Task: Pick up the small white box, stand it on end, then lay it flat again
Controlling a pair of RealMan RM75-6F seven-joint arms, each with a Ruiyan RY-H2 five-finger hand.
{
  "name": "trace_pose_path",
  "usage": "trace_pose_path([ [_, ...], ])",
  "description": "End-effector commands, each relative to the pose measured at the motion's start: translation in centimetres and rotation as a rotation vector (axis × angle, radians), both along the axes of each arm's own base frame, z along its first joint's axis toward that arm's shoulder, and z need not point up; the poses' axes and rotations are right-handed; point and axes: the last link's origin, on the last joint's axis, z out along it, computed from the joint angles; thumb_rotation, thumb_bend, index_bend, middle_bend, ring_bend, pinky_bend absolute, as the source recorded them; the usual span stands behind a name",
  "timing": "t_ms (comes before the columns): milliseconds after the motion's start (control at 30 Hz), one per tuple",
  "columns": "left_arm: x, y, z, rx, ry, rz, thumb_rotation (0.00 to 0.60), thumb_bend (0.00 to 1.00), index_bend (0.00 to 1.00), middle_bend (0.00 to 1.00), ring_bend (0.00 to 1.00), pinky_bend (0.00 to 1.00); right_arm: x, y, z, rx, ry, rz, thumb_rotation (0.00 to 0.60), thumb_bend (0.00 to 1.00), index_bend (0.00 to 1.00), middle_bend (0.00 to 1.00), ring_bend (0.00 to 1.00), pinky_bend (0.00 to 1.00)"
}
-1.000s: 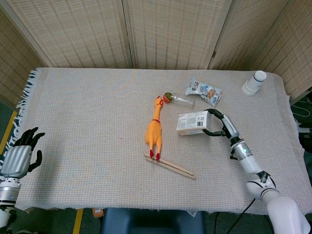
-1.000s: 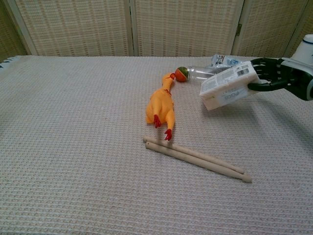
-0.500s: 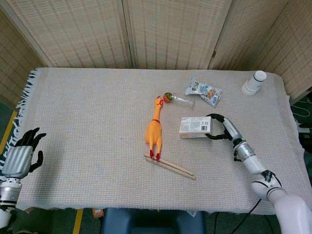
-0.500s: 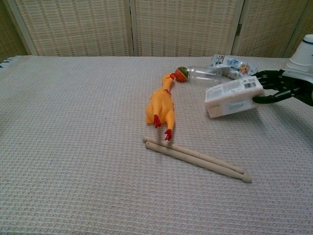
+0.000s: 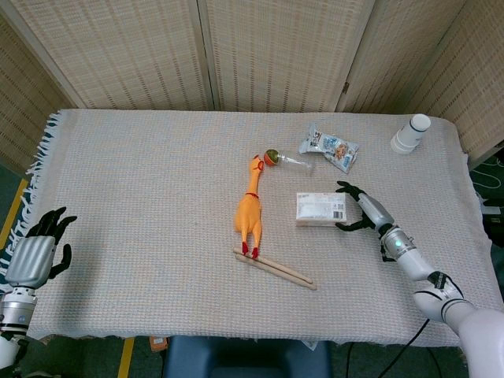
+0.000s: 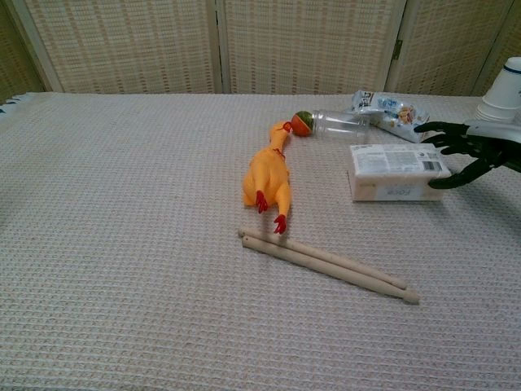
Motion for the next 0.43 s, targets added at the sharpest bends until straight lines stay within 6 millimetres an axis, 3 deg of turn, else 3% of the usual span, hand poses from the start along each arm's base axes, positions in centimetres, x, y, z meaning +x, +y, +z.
trace_pose_path([
  [33,0.0,0.0,0.0,0.002,0.001,0.001,0.6,0.63,0.16,0.0,0.0,0.2,0.2,0.2,0.8,0.032,0.056,0.0,0.6,0.11,0.0,0.04,0.0,0.0],
  [133,-0.1,0.0,0.1,0.006,0.001,0.003,0.6,0.63,0.16,0.0,0.0,0.2,0.7,0.7,2.1,0.05,0.063,0.005,0.6,0.07,0.0,0.0,0.0,0.0],
  [233,-0.2,0.1,0.2,0.011,-0.002,0.006,0.6,0.63,0.16,0.0,0.0,0.2,1.8,2.3,4.9,0.018,0.051,0.072,0.6,0.05,0.0,0.0,0.0,0.0],
  [333,-0.3,0.1,0.3,0.012,-0.002,0.013,0.6,0.63,0.16,0.0,0.0,0.2,3.4,6.9,8.4,-0.129,0.015,0.195,0.6,0.04,0.0,0.0,0.0,0.0],
  [433,-0.4,0.1,0.2,0.008,0.0,0.016,0.6,0.63,0.16,0.0,0.0,0.2,3.3,12.2,10.2,-0.351,0.153,0.267,0.6,0.05,0.0,0.0,0.0,0.0],
])
